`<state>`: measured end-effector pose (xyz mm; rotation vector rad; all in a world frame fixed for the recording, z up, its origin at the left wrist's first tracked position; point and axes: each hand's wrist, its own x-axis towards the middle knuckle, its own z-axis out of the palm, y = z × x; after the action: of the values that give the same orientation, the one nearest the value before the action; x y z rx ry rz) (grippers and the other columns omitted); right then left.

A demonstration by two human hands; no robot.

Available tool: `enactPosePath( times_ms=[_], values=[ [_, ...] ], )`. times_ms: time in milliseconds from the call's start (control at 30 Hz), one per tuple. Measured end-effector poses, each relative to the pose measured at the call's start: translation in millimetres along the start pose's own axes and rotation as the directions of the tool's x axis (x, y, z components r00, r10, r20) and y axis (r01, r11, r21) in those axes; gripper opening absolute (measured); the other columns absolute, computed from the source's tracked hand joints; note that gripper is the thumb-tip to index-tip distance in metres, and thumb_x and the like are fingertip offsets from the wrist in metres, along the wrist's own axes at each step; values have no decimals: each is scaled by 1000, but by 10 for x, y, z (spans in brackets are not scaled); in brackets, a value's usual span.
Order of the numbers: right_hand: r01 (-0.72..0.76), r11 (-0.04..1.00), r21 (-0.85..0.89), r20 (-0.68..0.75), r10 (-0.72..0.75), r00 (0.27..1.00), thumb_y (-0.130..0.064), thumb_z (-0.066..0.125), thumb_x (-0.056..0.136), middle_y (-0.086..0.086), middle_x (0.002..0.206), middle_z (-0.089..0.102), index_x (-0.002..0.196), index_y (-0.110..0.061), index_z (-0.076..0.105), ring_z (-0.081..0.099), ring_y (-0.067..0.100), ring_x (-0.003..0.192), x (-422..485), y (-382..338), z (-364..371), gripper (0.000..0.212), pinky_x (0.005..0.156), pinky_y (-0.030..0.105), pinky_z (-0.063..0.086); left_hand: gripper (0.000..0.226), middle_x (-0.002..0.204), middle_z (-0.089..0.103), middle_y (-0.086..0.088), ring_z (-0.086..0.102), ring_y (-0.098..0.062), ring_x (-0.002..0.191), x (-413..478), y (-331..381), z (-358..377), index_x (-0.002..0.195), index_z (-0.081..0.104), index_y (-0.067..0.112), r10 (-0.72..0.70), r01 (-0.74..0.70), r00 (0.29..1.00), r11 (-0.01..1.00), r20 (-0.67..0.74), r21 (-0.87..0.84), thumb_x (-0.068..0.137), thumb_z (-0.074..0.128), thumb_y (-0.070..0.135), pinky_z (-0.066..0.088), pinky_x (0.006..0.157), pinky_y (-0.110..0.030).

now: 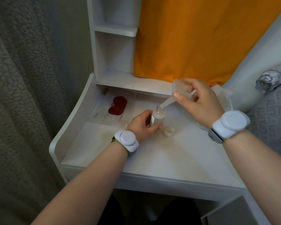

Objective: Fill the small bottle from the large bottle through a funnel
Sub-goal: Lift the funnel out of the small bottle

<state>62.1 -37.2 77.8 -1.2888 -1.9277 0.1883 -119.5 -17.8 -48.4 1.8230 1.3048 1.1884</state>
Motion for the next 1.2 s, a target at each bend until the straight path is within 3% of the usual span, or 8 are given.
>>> enactPosePath(
  times_ms=[67, 233, 367, 533, 833, 967, 1100, 1200],
  values=[
    [-9, 1000, 14, -6, 9, 1000, -58, 58, 78, -3, 100, 47, 125, -27, 50, 42, 6, 73, -1, 4, 6, 56, 66, 23, 36, 37, 84, 62, 4, 58, -16, 75, 0, -10, 0, 107, 54, 25, 4, -4, 1000, 1000, -4, 8, 76, 72, 34, 48, 71, -29],
    [-26, 999, 40, -10, 26, 1000, -60, 57, 76, -2, 99, 48, 124, -28, 49, 42, 9, 72, -28, 28, 27, 59, 66, 24, 37, 33, 70, 51, 15, 46, -2, 61, -2, -19, -4, 101, 52, 31, 13, -13, 1000, 1000, -10, 14, 76, 72, 34, 36, 58, -10],
    [-44, 999, 3, 49, 44, 998, -60, 59, 77, -2, 96, 49, 125, -31, 49, 44, 10, 74, -37, 68, 43, 56, 72, 27, 36, 32, 68, 49, 15, 45, -1, 59, -5, -22, -9, 100, 51, 31, 13, -13, 1000, 1000, -4, 6, 76, 73, 34, 36, 57, -11],
    [-20, 999, 51, -3, 20, 1000, -62, 54, 74, -4, 95, 47, 134, -35, 41, 43, 1, 71, -46, 93, 65, 67, 66, 18, 34, 32, 66, 47, 15, 44, -1, 57, -5, -25, -3, 99, 52, 30, 13, -13, 1000, 1000, -11, 1, 76, 73, 33, 36, 56, -11],
    [-30, 999, 38, 17, 29, 999, -64, 52, 75, -4, 91, 48, 135, -34, 41, 45, 3, 72, -85, 150, 82, 67, 69, 21, 36, 31, 64, 48, 17, 48, 6, 57, -12, -7, -16, 99, 52, 29, 24, -24, 1000, 1000, -11, 6, 76, 74, 32, 35, 55, -6],
    [-48, 994, 97, -46, 52, 998, -64, 49, 76, -5, 94, 49, 136, -37, 37, 46, 8, 78, -99, 199, 77, 67, 70, 20, 37, 32, 66, 47, 16, 45, 3, 56, -5, -11, -8, 100, 53, 29, 17, -17, 1000, 1000, -6, -8, 76, 74, 31, 34, 56, -8],
    [-159, 980, 120, -138, 175, 975, -59, 50, 79, 4, 114, 49, 142, -30, 25, 49, 18, 100, -78, 330, 87, 74, 80, 27, 37, 33, 72, 52, 14, 46, -2, 61, -6, -25, -8, 102, 53, 30, 13, -13, 1000, 1000, 2, -12, 76, 73, 33, 38, 60, -10],
    [-281, 958, 57, -113, 286, 952, -46, 61, 80, 12, 136, 38, 144, -29, 20, 44, 31, 121, -138, 493, 193, 77, 94, 30, 34, 32, 89, 65, -1, 58, -17, 77, 0, -22, -9, 102, 53, 27, 9, -8, 1000, 999, 23, -40, 77, 73, 29, 50, 75, -32]
  ],
)
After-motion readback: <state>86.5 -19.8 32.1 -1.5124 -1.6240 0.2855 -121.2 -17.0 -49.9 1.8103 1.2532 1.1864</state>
